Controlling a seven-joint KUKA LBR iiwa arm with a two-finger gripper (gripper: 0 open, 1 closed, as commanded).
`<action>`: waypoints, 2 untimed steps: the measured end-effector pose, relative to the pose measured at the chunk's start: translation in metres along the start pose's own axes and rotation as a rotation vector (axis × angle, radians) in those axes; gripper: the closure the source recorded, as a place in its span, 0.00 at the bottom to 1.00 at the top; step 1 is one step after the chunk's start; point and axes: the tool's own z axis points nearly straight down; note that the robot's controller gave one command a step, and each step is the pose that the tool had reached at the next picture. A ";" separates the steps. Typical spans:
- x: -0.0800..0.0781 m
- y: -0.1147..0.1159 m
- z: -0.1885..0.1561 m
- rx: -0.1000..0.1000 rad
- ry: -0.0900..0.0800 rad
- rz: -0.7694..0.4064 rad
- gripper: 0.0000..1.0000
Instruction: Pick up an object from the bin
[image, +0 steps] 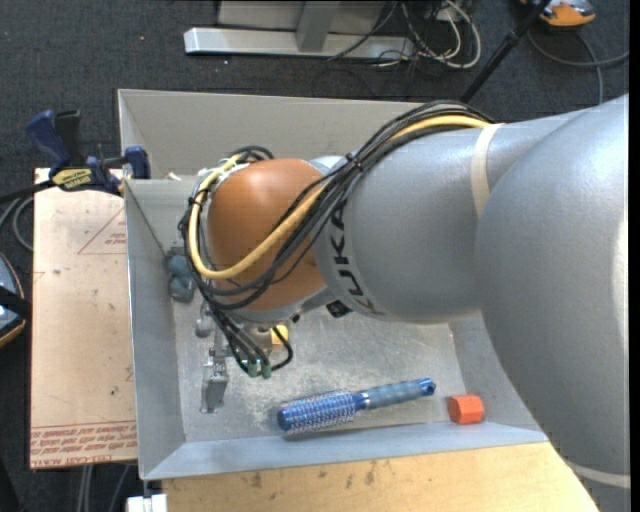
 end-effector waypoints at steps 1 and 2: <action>-0.012 -0.093 0.044 0.003 -0.004 -0.162 0.00; 0.000 -0.147 0.021 0.001 -0.007 -0.124 0.00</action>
Offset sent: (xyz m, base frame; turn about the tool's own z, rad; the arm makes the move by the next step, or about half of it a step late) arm 0.0115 -0.0887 -0.0415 -0.1677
